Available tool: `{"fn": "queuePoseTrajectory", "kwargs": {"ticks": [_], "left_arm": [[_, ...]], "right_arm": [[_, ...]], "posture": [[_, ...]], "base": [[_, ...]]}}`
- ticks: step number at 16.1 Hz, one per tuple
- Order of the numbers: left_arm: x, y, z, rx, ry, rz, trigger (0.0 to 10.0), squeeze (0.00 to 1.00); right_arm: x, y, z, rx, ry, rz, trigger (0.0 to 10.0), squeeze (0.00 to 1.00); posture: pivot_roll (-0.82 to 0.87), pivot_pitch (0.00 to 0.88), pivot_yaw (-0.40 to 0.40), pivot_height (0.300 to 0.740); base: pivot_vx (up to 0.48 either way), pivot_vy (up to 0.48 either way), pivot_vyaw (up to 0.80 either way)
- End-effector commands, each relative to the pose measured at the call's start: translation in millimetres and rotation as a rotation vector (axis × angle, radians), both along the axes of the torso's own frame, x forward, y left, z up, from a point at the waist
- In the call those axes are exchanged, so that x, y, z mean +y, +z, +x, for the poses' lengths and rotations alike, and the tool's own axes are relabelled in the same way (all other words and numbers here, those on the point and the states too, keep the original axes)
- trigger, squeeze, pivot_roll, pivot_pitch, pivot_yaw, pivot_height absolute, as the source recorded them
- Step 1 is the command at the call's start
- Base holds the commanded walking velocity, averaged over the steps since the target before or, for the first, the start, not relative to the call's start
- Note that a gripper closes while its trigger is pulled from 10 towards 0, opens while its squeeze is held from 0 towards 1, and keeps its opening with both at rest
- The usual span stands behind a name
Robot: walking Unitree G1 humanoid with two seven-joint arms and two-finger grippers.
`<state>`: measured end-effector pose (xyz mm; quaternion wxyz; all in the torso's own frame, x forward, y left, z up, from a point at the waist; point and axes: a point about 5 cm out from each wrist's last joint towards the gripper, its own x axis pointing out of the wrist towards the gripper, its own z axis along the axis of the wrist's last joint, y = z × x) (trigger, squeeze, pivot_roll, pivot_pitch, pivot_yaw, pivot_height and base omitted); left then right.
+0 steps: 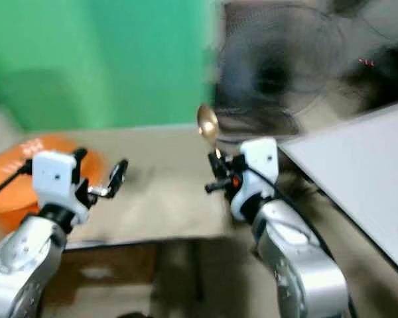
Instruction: Setting the table
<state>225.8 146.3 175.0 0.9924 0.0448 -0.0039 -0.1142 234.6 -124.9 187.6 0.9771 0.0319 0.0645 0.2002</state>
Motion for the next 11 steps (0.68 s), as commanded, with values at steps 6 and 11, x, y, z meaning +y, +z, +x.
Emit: {"fn": "queuePoseTrajectory", "kwargs": {"ticks": [6,11], "left_arm": [[1.2,1.9,5.1,-0.015,-0.011,-0.007,10.0,0.00],[-2.0,4.4,8.9,-0.038,-0.006,-0.005,10.0,0.00]], "right_arm": [[-4.8,3.8,-0.8,-0.001,-0.070,0.009,10.0,0.00],[-6.5,3.7,0.4,0.008,-0.097,0.000,10.0,0.00]], "posture": [[-0.08,0.000,0.041,0.740],[-0.08,0.000,0.037,0.740]], "base": [[0.000,0.000,-0.77],[0.000,-0.096,-0.74]]}}
